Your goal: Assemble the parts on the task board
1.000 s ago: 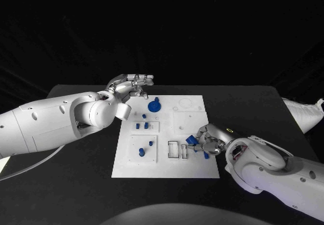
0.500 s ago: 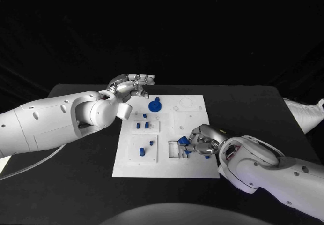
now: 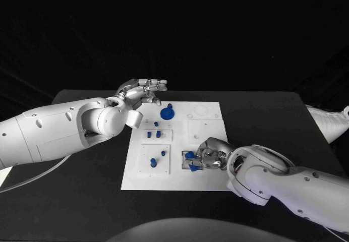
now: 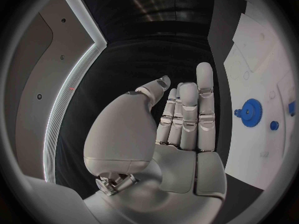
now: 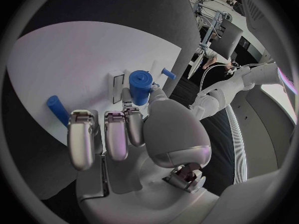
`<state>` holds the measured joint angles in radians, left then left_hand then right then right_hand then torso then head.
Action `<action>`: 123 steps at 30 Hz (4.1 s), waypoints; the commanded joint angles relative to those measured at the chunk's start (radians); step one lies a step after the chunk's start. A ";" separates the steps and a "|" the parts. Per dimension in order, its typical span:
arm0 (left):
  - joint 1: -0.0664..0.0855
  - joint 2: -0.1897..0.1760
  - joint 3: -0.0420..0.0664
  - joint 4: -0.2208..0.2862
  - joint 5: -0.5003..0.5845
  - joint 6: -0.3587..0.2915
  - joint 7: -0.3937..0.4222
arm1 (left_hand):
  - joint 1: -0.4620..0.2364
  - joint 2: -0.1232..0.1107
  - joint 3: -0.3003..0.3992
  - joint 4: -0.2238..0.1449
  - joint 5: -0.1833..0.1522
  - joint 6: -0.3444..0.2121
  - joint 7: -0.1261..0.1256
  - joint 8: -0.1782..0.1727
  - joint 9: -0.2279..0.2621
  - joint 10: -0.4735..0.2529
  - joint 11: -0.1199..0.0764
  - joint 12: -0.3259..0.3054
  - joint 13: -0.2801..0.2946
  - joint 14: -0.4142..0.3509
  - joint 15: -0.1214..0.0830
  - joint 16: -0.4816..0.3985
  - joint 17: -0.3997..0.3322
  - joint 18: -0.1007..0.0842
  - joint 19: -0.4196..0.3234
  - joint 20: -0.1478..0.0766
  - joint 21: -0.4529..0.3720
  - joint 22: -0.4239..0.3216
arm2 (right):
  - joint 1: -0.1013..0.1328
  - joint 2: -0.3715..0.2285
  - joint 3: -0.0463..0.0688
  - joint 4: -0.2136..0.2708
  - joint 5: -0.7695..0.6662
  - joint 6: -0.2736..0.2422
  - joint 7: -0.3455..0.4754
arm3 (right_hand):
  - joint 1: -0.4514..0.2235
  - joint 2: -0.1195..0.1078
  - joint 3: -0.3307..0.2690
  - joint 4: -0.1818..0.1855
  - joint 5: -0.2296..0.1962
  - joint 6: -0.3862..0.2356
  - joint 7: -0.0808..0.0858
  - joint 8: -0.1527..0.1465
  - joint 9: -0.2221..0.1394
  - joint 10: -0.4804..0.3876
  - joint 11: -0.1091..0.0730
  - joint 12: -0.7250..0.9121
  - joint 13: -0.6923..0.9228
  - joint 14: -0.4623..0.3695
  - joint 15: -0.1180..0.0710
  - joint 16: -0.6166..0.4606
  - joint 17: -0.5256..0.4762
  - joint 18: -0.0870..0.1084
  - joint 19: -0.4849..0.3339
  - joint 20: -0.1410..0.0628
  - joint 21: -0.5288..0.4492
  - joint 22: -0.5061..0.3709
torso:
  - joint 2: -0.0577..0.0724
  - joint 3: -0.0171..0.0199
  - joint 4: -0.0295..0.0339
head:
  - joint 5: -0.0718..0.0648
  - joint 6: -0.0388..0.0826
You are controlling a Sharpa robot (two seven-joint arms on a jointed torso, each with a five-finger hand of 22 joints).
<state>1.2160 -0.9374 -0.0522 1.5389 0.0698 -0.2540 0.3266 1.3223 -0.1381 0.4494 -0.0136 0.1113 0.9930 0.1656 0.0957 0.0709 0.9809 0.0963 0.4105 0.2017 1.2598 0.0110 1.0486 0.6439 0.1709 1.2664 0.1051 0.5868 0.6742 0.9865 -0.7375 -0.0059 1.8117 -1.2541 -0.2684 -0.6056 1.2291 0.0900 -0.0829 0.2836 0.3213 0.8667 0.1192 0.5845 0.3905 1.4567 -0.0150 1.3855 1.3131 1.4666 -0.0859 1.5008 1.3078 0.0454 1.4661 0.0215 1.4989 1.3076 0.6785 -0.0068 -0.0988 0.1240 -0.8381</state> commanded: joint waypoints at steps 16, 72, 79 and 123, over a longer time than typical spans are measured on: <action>0.001 0.000 0.001 0.004 -0.004 0.020 0.005 | -0.002 0.009 -0.006 0.002 0.003 -0.008 -0.001 0.005 0.000 -0.005 0.000 0.004 0.001 -0.007 0.000 -0.002 -0.001 0.011 -0.001 0.002 -0.004 -0.002 | 0.000 0.019 -0.002 -0.011 -0.053 -0.012 -0.037 | -0.138 -0.004 -0.071 0.006 -0.128 0.098 -0.081 0.005 0.070 0.011 -0.018 -0.002 0.102 0.081 -0.011 0.004 0.155 -0.018 0.064 -0.010 0.003 0.132 | 0.000 0.0007 -0.0007 | 0.010 -0.003; 0.001 -0.004 0.000 0.003 -0.004 0.030 0.001 | -0.001 0.009 -0.007 0.000 0.003 -0.008 -0.001 0.007 0.001 -0.008 0.000 0.007 0.002 -0.009 0.000 -0.001 -0.002 0.011 -0.002 0.002 -0.005 -0.002 | 0.010 -0.248 0.011 0.071 -0.212 0.018 0.032 | 0.003 0.002 -0.076 -0.136 -0.173 0.079 -0.055 -0.107 0.076 -0.030 0.003 -0.097 0.057 0.077 0.006 -0.017 0.138 -0.015 0.057 0.002 -0.010 0.120 | -0.007 0.0028 -0.0202 | -0.006 0.010; 0.000 -0.002 0.000 0.001 -0.004 0.032 0.001 | -0.001 0.009 -0.007 0.000 0.003 -0.008 -0.001 0.007 0.001 -0.008 0.000 0.007 0.002 -0.009 0.000 -0.001 -0.002 0.011 -0.002 0.002 -0.005 -0.002 | -0.002 -0.224 0.010 0.039 -0.252 0.055 0.002 | -0.007 -0.003 -0.079 -0.127 -0.175 0.085 -0.056 -0.111 0.077 -0.031 0.003 -0.100 0.056 0.077 0.006 -0.018 0.137 -0.014 0.057 0.003 -0.011 0.118 | -0.005 0.0028 -0.0177 | -0.005 0.007; 0.000 -0.003 0.000 0.003 -0.005 0.033 0.000 | 0.000 0.011 -0.007 -0.001 0.003 -0.008 -0.001 0.009 0.001 -0.010 0.000 0.011 0.002 -0.010 0.000 -0.001 -0.003 0.011 -0.003 0.002 -0.005 -0.002 | -0.021 -0.136 0.002 -0.016 -0.418 0.173 -0.036 | 0.208 0.011 0.122 -0.283 -0.117 0.080 -0.034 -0.239 0.038 -0.058 0.016 -0.136 0.045 0.077 0.016 -0.019 0.145 -0.013 0.054 0.009 -0.017 0.114 | -0.007 0.0020 -0.0175 | 0.004 -0.008</action>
<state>1.2160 -0.9411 -0.0523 1.5399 0.0697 -0.2397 0.3211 1.3223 -0.1381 0.4494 -0.0136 0.1113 0.9930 0.1656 0.1005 0.0709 0.9809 0.0963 0.4145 0.2018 1.2598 0.0109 1.0486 0.6414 0.1710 1.2664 0.1051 0.5869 0.6736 0.9732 -0.8726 0.0025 1.8034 -1.6554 -0.1445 -0.6211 1.3706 0.0432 0.0227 0.0091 0.1840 0.9438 0.0819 0.3493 0.4312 1.4057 0.0004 1.2530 1.4924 1.4664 -0.0744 1.4870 1.3075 0.0455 1.4661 0.0292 1.4865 1.3073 0.6715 -0.0046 -0.1167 0.1272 -0.8460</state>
